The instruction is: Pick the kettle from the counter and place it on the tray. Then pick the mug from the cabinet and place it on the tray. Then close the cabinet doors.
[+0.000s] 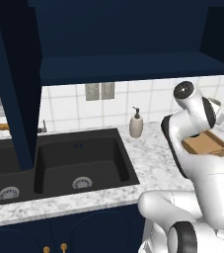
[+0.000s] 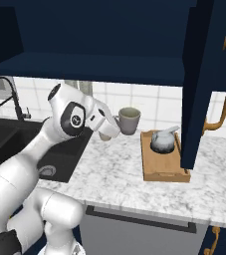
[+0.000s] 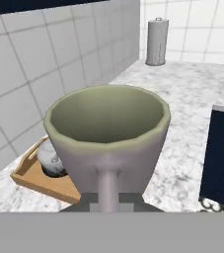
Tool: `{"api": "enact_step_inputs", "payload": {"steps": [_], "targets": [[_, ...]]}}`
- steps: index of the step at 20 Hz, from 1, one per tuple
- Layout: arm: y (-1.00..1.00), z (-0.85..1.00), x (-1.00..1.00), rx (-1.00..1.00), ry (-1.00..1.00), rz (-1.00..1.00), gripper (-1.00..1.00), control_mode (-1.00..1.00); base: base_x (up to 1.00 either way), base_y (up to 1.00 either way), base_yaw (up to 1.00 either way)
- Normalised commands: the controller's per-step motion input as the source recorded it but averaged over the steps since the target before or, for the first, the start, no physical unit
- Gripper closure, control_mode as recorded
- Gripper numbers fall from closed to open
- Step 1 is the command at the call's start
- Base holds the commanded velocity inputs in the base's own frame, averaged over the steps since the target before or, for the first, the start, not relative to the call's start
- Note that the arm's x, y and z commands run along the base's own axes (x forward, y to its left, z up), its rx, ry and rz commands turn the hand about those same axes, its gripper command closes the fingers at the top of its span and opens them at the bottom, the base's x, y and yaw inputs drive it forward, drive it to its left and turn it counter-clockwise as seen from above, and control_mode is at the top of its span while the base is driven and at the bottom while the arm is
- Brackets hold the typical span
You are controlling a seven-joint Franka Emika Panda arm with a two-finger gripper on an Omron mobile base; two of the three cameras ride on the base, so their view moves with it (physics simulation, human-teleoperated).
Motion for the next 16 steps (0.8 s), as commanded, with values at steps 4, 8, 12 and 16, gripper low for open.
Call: {"api": "enact_step_inputs", "payload": {"steps": [4,8,12,16], "targets": [[-0.37,-0.65,0.49,0.01,0.0,-0.16,1.0,-1.0,0.0,0.0,0.0],[-0.4,-0.57,0.3,0.12,0.0,-0.17,1.0,-1.0,0.0,0.0,0.0],[-0.4,-0.47,0.47,0.15,0.0,-0.19,1.0,-1.0,0.0,0.0,0.0],[-0.46,-0.44,0.48,0.08,0.0,-0.16,1.0,-1.0,0.0,0.0,0.0]]}}
